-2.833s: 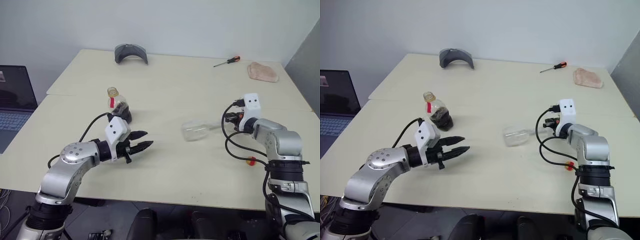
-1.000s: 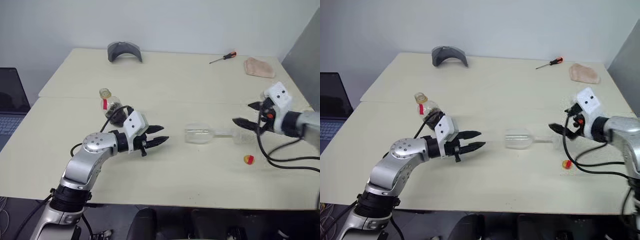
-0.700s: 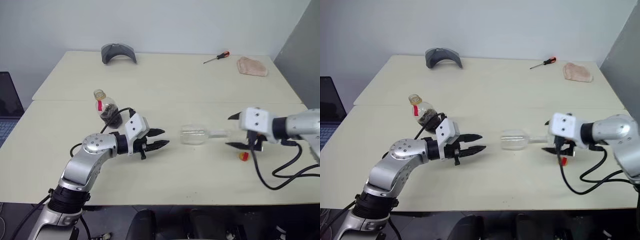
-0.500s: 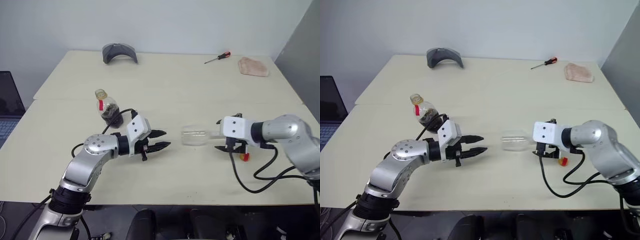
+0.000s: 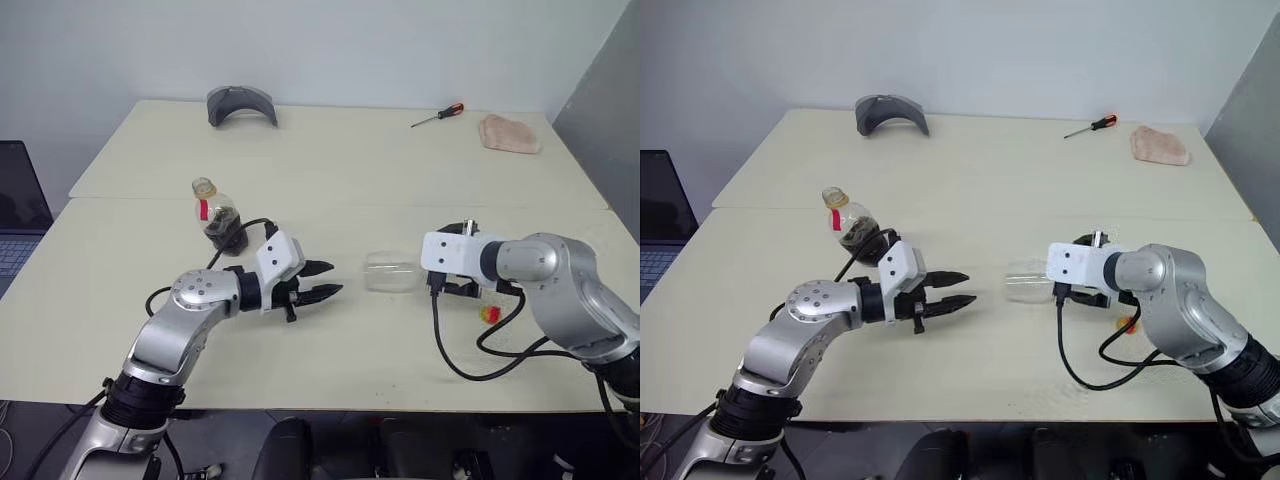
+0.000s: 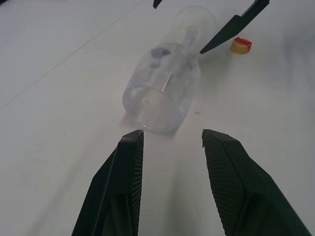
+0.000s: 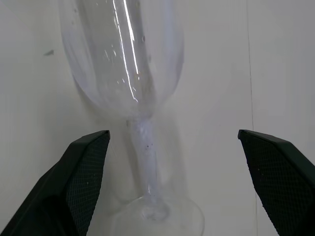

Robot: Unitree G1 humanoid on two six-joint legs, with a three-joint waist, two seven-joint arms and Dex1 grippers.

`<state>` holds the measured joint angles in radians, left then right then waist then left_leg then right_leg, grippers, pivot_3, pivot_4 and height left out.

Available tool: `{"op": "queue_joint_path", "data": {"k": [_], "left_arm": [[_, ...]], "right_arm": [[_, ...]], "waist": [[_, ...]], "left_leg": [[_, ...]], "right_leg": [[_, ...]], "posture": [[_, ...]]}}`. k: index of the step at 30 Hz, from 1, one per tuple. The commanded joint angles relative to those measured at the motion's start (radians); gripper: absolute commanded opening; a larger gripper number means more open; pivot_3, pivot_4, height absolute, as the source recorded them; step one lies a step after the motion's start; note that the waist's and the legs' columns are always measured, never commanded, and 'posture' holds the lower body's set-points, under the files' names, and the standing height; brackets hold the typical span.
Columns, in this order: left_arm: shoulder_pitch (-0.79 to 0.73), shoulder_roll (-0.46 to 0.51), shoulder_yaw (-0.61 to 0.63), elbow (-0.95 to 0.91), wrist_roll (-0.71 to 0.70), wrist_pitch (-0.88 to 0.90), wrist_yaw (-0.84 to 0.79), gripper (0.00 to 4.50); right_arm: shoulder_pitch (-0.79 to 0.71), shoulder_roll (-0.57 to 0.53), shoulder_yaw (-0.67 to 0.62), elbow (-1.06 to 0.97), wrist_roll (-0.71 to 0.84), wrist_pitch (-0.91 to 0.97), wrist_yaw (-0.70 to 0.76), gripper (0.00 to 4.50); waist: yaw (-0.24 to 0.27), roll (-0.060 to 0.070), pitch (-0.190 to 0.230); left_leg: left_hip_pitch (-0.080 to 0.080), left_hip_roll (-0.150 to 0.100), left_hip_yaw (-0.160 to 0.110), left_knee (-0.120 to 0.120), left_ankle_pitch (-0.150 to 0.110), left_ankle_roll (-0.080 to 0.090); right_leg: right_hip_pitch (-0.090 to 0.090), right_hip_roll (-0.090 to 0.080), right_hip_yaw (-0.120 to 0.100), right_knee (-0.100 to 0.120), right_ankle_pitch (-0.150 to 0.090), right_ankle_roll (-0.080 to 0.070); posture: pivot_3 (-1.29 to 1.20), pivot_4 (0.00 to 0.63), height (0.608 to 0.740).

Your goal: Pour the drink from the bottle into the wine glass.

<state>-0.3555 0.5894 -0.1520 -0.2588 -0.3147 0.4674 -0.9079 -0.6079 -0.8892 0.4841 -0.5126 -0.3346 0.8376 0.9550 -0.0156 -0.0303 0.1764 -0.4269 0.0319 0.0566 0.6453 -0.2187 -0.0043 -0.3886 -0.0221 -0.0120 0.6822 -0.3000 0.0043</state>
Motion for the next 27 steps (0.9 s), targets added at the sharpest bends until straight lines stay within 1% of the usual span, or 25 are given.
{"op": "queue_joint_path", "data": {"k": [1,6,12,13,14,15,24,25,27], "left_arm": [[-0.013,-0.009,-0.007,0.0,0.009,-0.024,0.001,1.98],[-0.02,-0.019,-0.015,0.014,0.017,-0.033,0.0,1.98],[-0.029,-0.03,-0.018,0.031,0.028,-0.042,-0.004,1.98],[-0.029,-0.031,-0.017,0.033,0.03,-0.043,-0.005,1.98],[-0.03,-0.032,-0.017,0.035,0.03,-0.044,-0.005,1.98],[-0.03,-0.033,-0.019,0.037,0.032,-0.045,-0.004,1.98],[-0.035,-0.037,-0.013,0.049,0.041,-0.044,-0.002,1.98],[-0.032,-0.036,-0.01,0.048,0.041,-0.042,0.0,1.98],[-0.029,-0.035,-0.006,0.045,0.04,-0.039,0.003,1.98]], "right_arm": [[0.029,0.03,0.038,-0.071,-0.057,0.064,-0.029,4.44],[0.066,0.056,0.064,-0.045,-0.113,0.082,-0.075,4.44],[0.097,0.076,0.063,0.016,-0.16,0.049,-0.125,4.44],[0.104,0.079,0.063,0.025,-0.164,0.045,-0.131,4.08],[0.109,0.08,0.064,0.033,-0.169,0.039,-0.134,3.9],[0.115,0.081,0.063,0.043,-0.173,0.03,-0.139,3.61],[0.125,0.102,0.042,0.091,-0.196,-0.024,-0.153,0.31],[0.124,0.105,0.036,0.091,-0.197,-0.027,-0.151,0.14],[0.122,0.109,0.026,0.091,-0.2,-0.033,-0.147,0.15]], "waist": [[0.0,0.0,0.0],[0.0,0.0,0.0],[0.0,0.0,0.0],[0.0,0.0,0.0],[0.0,0.0,0.0],[0.001,0.0,0.0],[0.0,0.0,0.0],[0.0,0.0,0.0],[0.0,0.0,0.0]], "left_leg": [[0.0,0.0,0.0,0.0,0.0,0.0],[0.0,0.0,0.0,0.001,0.0,0.0],[0.0,0.0,0.0,0.001,0.0,0.0],[0.0,0.0,0.0,0.001,0.0,0.0],[0.0,0.0,0.0,0.001,0.0,0.0],[0.0,0.0,0.0,0.001,0.0,0.0],[0.0,0.0,0.0,0.002,0.0,0.0],[0.001,-0.001,0.0,0.002,0.0,0.0],[0.001,-0.001,0.0,0.002,0.0,0.0]], "right_leg": [[0.0,0.0,0.0,0.0,0.0,0.0],[0.0,0.0,0.0,0.001,0.0,0.0],[0.0,0.0,0.0,0.001,0.0,0.0],[0.0,0.0,0.0,0.001,0.0,0.0],[0.0,0.0,0.0,0.001,0.0,0.0],[0.0,0.0,0.0,0.001,0.0,0.0],[0.0,0.0,0.0,0.003,0.0,0.0],[0.0,0.0,0.0,0.003,0.0,0.0],[0.0,0.0,0.0,0.003,0.0,0.0]], "posture": [[0.0,0.15,0.74],[0.0,0.15,0.74],[0.0,0.15,0.74],[0.0,0.15,0.74],[0.0,0.15,0.74],[0.0,0.15,0.74],[0.0,0.15,0.74],[0.0,0.15,0.74],[0.0,0.15,0.74]]}}
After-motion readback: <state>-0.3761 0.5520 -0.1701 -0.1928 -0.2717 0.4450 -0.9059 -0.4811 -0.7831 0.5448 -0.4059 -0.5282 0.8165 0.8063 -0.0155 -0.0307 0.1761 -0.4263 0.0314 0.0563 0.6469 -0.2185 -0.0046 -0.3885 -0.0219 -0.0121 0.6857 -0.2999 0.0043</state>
